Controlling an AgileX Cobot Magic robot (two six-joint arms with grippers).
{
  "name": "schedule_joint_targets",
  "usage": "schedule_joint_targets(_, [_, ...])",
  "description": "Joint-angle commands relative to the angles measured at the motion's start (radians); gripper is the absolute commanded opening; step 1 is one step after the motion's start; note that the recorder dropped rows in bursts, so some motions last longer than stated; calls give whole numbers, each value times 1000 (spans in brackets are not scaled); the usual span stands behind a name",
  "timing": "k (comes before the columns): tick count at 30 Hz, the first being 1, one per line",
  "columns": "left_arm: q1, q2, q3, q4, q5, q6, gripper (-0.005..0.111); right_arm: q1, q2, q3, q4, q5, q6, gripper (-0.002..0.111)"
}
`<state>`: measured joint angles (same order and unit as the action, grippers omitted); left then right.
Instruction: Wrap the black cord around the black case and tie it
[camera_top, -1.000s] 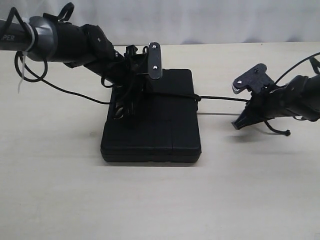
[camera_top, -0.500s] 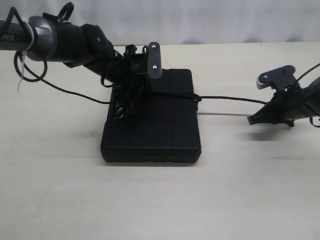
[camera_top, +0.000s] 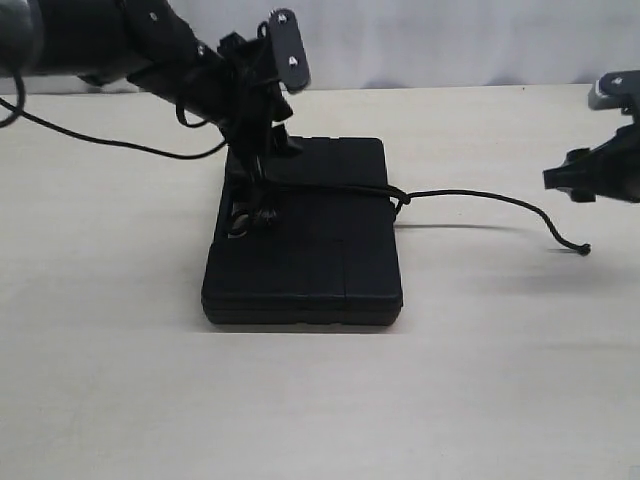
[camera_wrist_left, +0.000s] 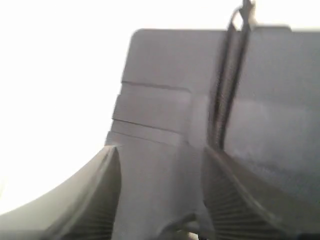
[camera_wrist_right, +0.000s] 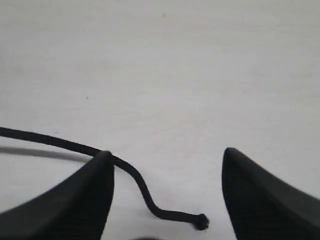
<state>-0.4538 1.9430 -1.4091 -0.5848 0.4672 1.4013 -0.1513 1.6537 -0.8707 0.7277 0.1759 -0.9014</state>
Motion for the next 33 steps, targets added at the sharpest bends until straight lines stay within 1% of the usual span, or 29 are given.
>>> schedule_joint_targets(1, [2,-106,0,-3,46,-155,48,-13,-134,29,-11,92,28,58])
schedule_joint_targets(3, [2,-144,0,-3,82,-221,42,-9,-188,49,-6,94,28,48])
schedule_joint_targets(6, [2,-206,2,3,153,-282,22,-9,-283,87,19,82,28,26])
schedule_joint_targets(8, [2,-252,18,3,180,-281,3,-9,-365,126,50,53,28,10])
schedule_joint_targets(9, [2,-275,32,-6,170,-285,0,-9,-397,147,61,42,28,4])
schedule_joint_targets(12, [2,-377,109,-25,66,-355,0,-9,-515,212,100,25,24,4])
schedule_joint_targets(15, [2,-516,206,-62,-76,-389,0,-9,-640,274,151,21,11,4])
schedule_joint_targets(18, [2,-667,328,-166,-241,-393,0,-9,-772,331,265,6,-45,4])
schedule_joint_targets(20, [0,-776,406,-225,-348,-393,0,-9,-854,359,384,8,-104,4])
schedule_joint_targets(23, [0,-921,504,-273,-447,-398,0,-9,-966,379,483,61,-139,4])
schedule_joint_targets(28, [0,-1146,648,-292,-520,-422,0,-9,-1149,383,483,163,-141,4])
schedule_joint_targets(33, [0,-1362,785,-292,-557,-439,0,-9,-1335,418,483,192,-131,4])
